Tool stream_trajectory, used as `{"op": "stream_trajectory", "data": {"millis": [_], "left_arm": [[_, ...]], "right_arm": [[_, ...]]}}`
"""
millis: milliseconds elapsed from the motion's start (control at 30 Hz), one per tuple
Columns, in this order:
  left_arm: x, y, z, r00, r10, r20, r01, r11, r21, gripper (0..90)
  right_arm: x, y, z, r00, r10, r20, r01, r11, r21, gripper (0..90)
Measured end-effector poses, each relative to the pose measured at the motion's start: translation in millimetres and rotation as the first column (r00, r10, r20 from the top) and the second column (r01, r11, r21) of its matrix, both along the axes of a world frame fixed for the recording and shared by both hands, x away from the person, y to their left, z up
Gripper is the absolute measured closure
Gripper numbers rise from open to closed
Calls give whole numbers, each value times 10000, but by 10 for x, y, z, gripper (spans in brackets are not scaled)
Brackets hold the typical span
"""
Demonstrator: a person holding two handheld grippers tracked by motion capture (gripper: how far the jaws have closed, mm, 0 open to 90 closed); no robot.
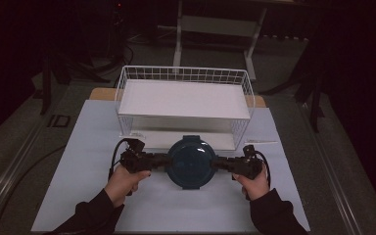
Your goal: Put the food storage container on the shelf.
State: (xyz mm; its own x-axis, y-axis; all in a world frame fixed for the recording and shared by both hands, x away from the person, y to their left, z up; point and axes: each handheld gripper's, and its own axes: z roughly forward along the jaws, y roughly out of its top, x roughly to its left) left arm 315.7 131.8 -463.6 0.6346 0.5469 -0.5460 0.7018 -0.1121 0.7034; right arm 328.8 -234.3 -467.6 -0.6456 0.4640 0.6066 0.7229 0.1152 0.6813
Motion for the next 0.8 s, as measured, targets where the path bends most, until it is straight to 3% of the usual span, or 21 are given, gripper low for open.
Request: {"op": "stream_trajectory", "data": {"millis": [200,333,567,800], "left_arm": [[162,1,-13,9997,111,225,-112,9999,47,568],[257,14,-74,9992,210,338,-209,9998,-41,568],[417,40,-132,9962,367,788,-392,9988,296,567],[526,49,-219,9955,610,730,-623,9979,153,567]], "right_arm": [[174,8,-37,9997,-113,229,109,9998,172,560],[297,28,-48,9992,-141,377,141,9999,16,559],[486,74,-182,9982,-249,544,245,9997,76,556],[620,108,-263,9963,-512,685,507,9987,94,553]]}}
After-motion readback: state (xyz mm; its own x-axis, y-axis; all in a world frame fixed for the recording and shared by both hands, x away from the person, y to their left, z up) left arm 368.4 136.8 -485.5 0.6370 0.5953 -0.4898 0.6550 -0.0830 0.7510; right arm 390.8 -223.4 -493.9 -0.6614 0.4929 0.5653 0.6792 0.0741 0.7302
